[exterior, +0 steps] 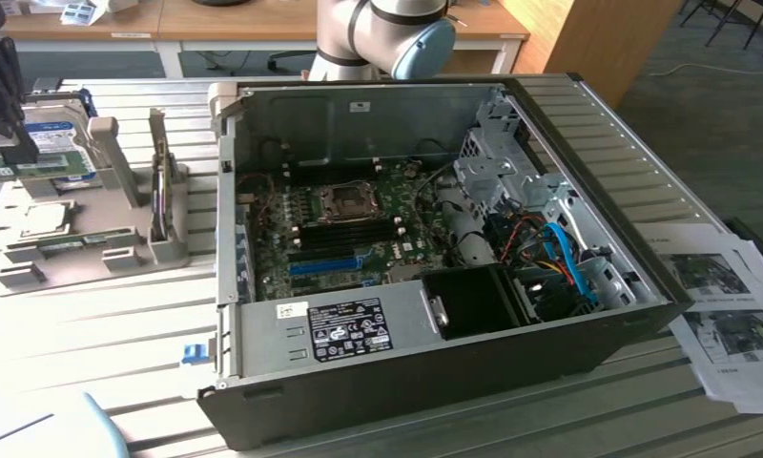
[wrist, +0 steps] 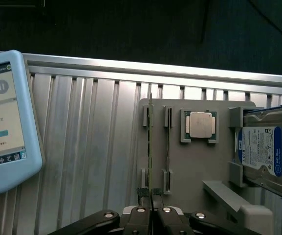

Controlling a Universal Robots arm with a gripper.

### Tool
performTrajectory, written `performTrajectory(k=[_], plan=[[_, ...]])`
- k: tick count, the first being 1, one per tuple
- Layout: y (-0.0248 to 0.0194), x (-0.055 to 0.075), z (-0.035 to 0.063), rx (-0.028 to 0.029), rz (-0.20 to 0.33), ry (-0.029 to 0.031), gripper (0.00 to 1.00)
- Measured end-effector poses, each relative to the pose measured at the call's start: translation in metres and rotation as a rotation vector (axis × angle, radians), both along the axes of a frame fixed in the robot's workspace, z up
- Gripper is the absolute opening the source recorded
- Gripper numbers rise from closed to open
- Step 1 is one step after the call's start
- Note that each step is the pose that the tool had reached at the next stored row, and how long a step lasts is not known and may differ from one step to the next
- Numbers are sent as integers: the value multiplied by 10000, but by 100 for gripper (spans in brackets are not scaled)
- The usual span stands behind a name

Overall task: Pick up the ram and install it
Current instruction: 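Pick up the ram and move it above insertion slot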

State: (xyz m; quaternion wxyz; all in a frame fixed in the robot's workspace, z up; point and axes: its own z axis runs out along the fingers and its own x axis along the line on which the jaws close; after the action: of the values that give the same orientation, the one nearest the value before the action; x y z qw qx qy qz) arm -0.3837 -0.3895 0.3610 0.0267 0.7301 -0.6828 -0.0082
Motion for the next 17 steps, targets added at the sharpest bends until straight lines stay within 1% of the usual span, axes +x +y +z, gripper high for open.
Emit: performTrajectory(k=[17], plan=[[0,6,241,-22,0,24,11]])
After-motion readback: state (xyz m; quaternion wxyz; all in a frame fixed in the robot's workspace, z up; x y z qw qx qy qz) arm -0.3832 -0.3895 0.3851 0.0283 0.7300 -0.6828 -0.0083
